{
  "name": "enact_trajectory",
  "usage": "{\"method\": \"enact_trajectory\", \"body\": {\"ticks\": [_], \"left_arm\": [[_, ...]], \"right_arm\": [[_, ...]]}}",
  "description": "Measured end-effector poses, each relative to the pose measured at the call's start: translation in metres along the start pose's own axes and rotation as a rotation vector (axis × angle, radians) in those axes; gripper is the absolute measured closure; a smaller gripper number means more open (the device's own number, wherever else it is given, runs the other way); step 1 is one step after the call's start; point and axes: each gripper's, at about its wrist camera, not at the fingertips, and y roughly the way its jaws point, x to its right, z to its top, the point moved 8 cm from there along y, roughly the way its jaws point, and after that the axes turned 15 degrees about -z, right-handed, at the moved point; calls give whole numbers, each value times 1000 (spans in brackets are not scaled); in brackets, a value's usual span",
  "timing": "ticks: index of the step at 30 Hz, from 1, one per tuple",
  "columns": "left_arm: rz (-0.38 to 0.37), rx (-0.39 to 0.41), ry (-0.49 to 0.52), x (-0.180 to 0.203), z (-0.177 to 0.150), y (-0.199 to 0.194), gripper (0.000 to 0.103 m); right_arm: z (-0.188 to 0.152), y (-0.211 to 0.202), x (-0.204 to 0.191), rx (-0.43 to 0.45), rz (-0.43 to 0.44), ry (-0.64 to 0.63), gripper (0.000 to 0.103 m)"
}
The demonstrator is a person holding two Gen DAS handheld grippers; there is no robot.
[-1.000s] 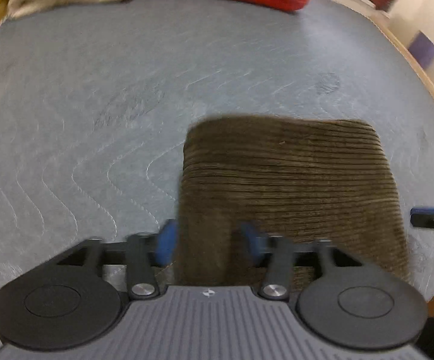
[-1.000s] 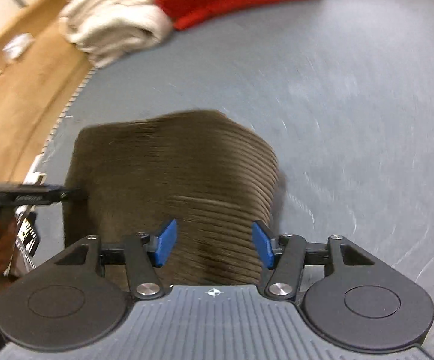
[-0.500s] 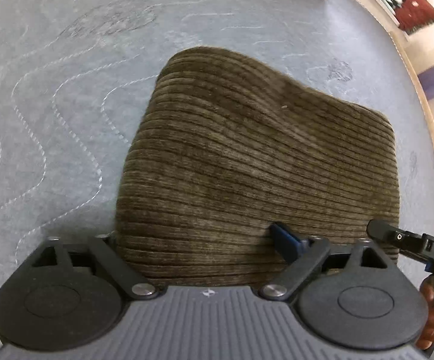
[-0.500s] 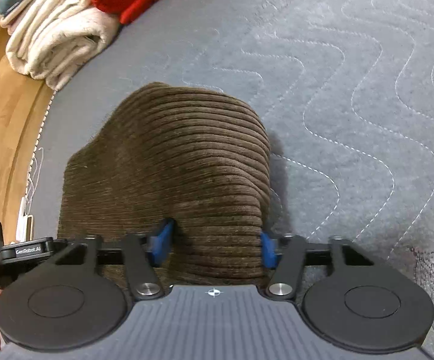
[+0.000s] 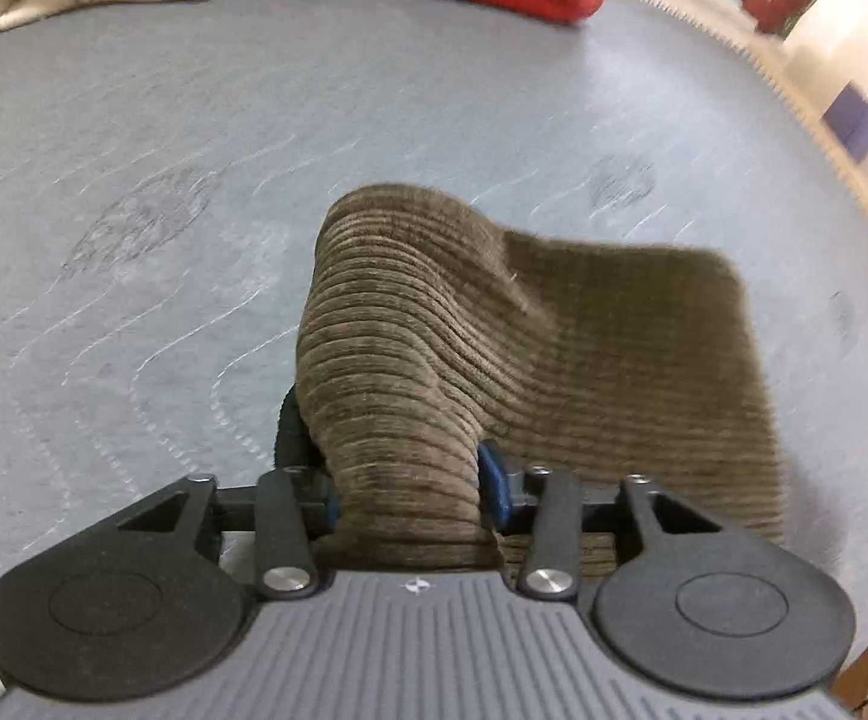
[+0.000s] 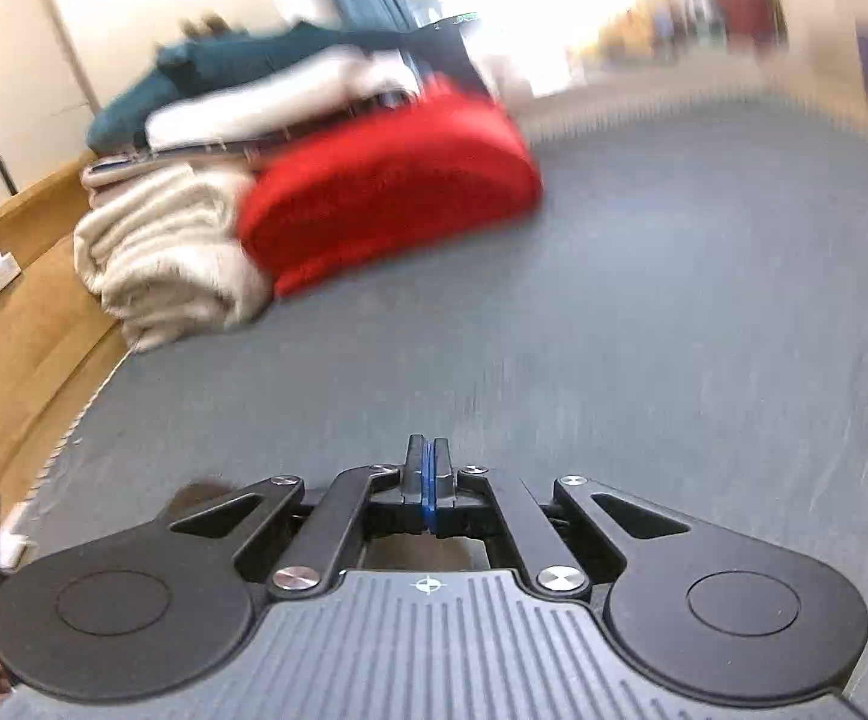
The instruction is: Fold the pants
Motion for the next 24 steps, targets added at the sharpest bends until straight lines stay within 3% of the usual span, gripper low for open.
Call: {"method": "enact_trajectory", "body": {"ticks": [2,3,4,5,7,10,12,17,20,24], "left_arm": [[2,-17,-47,-13,-4,-1,37],[-2,-25,-67,-20,-7,-3,33],[4,-32,-81,-28,-11,-6,25],[10,-34,-88,-34,-14,-8,18],[-14,-39,-135,-46,-18,-7,13],[-104,-58,-243,-56,-26,-4,11],[-130,-68,-265,-59,-29,4,9],[-180,-97,-308,-55,-35,25,8],[-152,-99,-269,-48,-36,30,10],[-129,-87,-222,-35,-29,22,27]], "right_arm": [[-23,22,9,-119,-14,73,95],[-33,32,8,-173,-9,95,86],[-41,39,4,-216,6,102,67],[-48,44,-3,-239,28,98,60],[-63,49,-20,-275,69,59,30],[-86,57,-42,-380,75,-37,12],[-98,64,-47,-425,53,-86,12],[-123,91,-52,-533,44,-1,12],[-129,97,-59,-513,51,22,14],[-121,87,-74,-458,81,1,48]]}}
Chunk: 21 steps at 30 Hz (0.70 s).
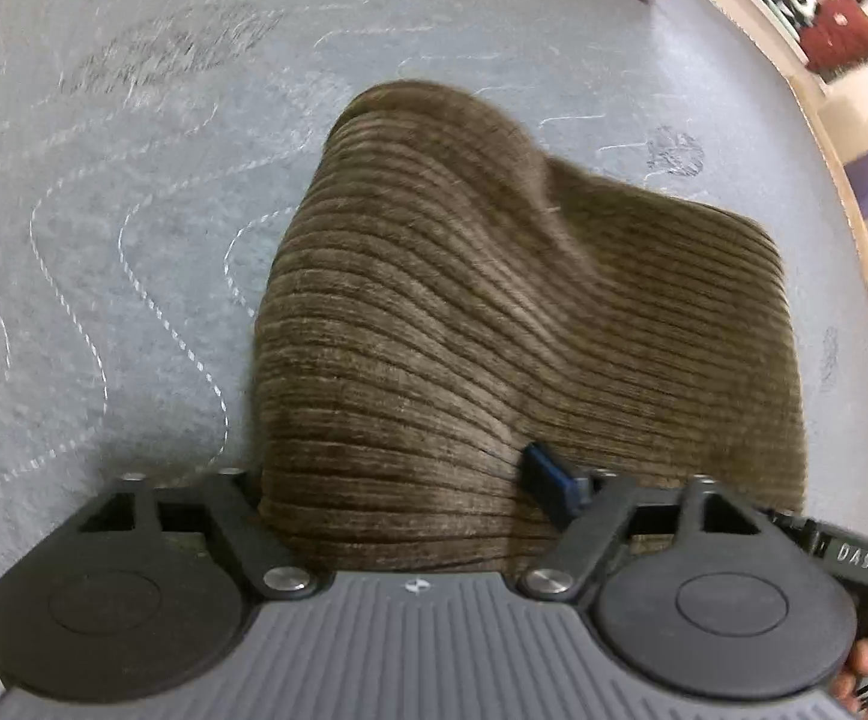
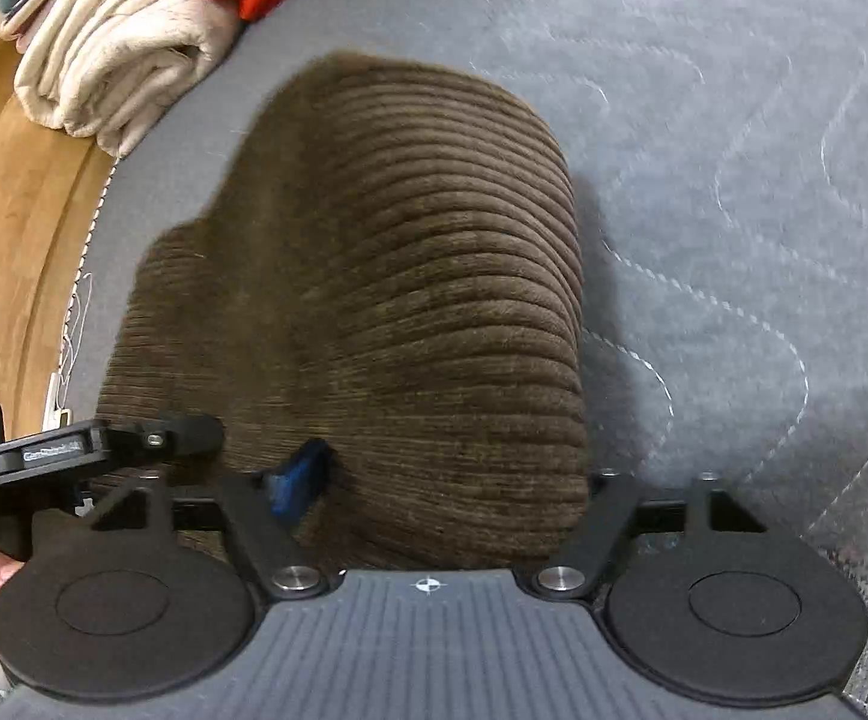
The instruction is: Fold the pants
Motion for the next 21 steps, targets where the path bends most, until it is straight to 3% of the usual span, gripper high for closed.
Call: {"method": "enact_trajectory", "body": {"ticks": [1,5,8,18,20,21], "left_arm": [[7,5,7,4,1,-3,34],[-29,46,54,26,10,-7,53],[-94,98,97,53,17,-9,56],[-247,263,259,168,35,-8,53],[-248,291,243,173,36,2,33],[-183,310,230,168,37,7,30]], "right_arm": [[2,-4,-2,11,25,-5,57],[12,-25,-2,82,75,-22,63],[29,-53,4,176,82,-15,64],[78,-144,55,483,63,-117,63],[86,-148,69,521,26,-109,61],[90,-146,81,530,-26,-92,56]]}}
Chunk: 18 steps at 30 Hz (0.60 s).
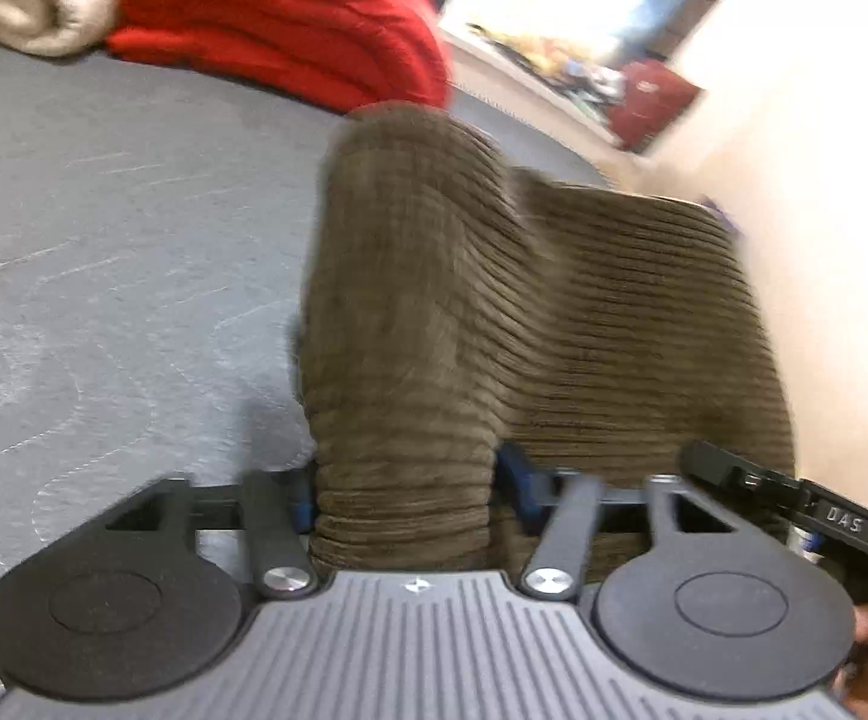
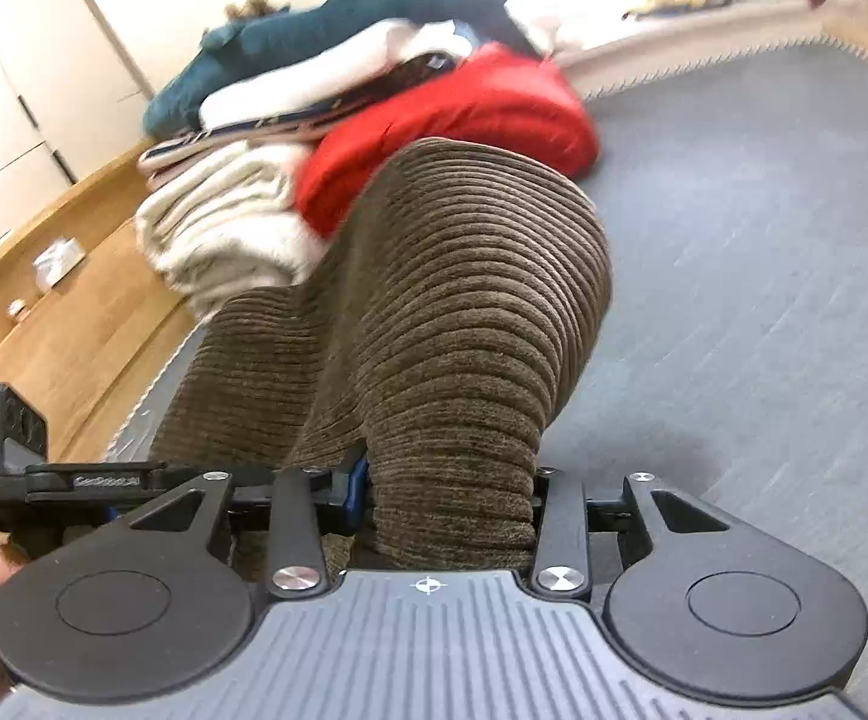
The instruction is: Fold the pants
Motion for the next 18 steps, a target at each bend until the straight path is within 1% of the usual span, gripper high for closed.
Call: {"method": "enact_trajectory", "body": {"ticks": [1,2,3,4,5,6,7,8,10,11,12,13,14,15,16,18], "left_arm": [[117,0,12,-10,-4,4,30],[230,-11,40,-16,-6,6,31],[287,-9,68,-17,-7,6,33],[289,-1,79,-14,-6,6,39],[260,6,83,-7,-6,5,45],[215,10,92,2,-6,6,49],[164,7,120,12,-8,5,56],[138,-3,150,20,-9,7,63],[91,-41,222,37,-18,14,74],[76,-69,257,46,-25,23,75],[102,-136,285,45,-36,33,75],[166,-241,287,37,-52,47,76],[222,-331,277,23,-68,57,75],[251,-370,270,14,-79,64,73],[262,-382,256,10,-84,68,70],[274,-363,255,20,-77,68,71]], "right_arm": [[-1,9,15,-9,-107,11,40],[-6,18,31,-35,-231,28,31],[-12,24,52,-61,-386,65,29],[-15,24,67,-69,-470,98,35],[-17,24,76,-73,-497,135,38],[-17,22,81,-74,-471,177,41],[-14,20,80,-70,-415,201,42],[-12,18,76,-61,-380,193,43],[-11,14,60,-40,-316,96,43],[-13,16,52,-46,-303,46,43],[-20,18,50,-73,-304,1,43],[-32,26,49,-131,-321,-39,44],[-47,36,55,-223,-351,-84,45],[-67,49,58,-320,-381,-130,45],[-78,57,58,-342,-384,-172,45],[-78,61,52,-333,-403,-218,45]]}}
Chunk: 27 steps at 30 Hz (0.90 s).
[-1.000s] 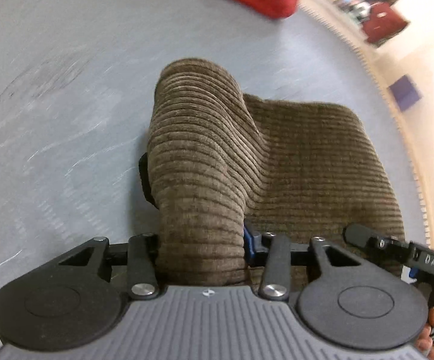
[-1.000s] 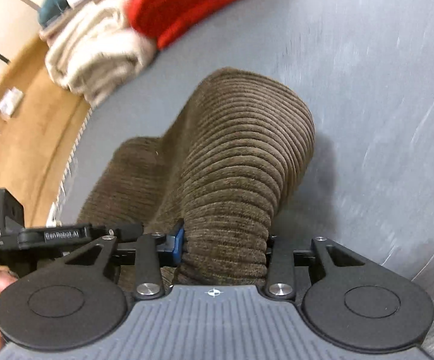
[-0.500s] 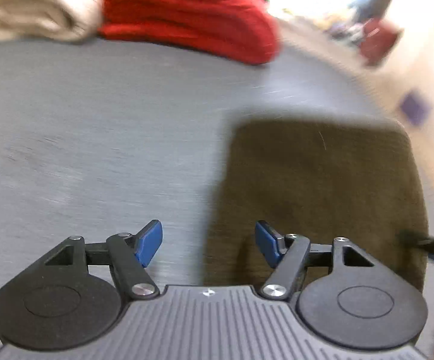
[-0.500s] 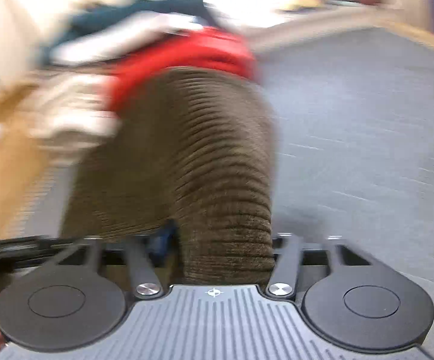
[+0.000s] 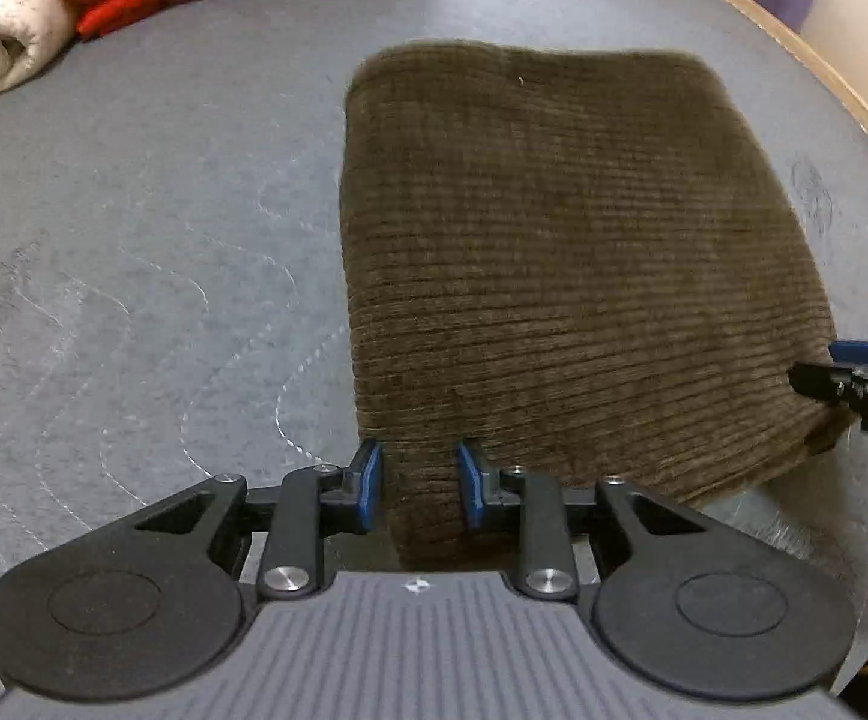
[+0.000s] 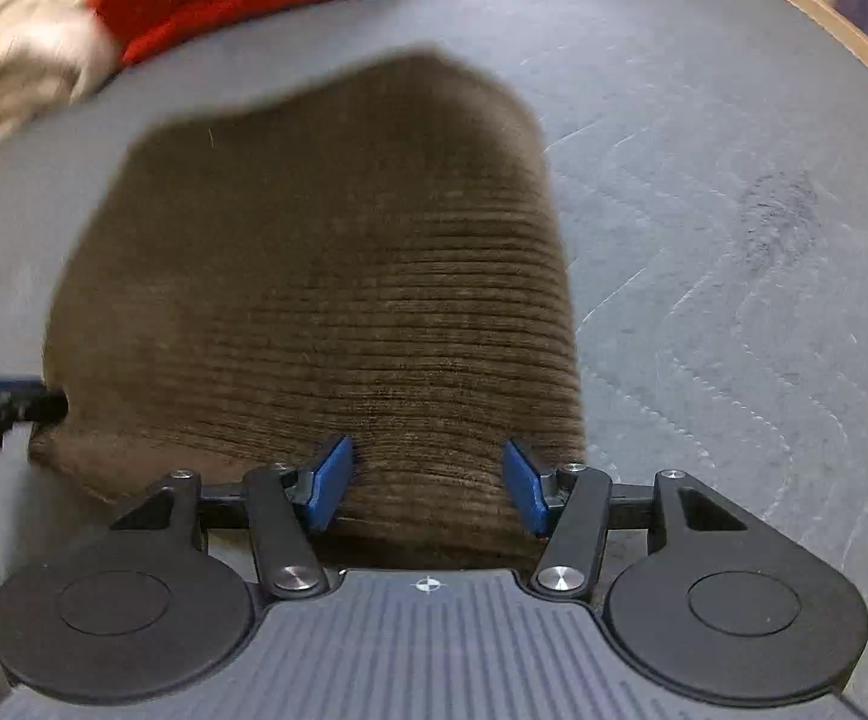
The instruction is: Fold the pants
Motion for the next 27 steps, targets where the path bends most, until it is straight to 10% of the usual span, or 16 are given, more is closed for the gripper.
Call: {"method": "enact_trajectory", "body": {"ticks": [10,14,18,24,27], "left_arm": [[-54,274,-50,18,34,-35,70],[-52,124,-221,-6,16,-2,71],[-28,168,-173,11,25,-21,68],[-20,213,-193,25,25,-40,51],[4,266,-180,35,32,-67,20]], "right_arm": [[17,-28,-7,108,16,93,47],[0,-5,-14,13,10,115,46],[10,-25,-13,41,38,172,47],[15,-35,-6,-5,73,226,44],[15,-52,-2,19,80,271,44]]}}
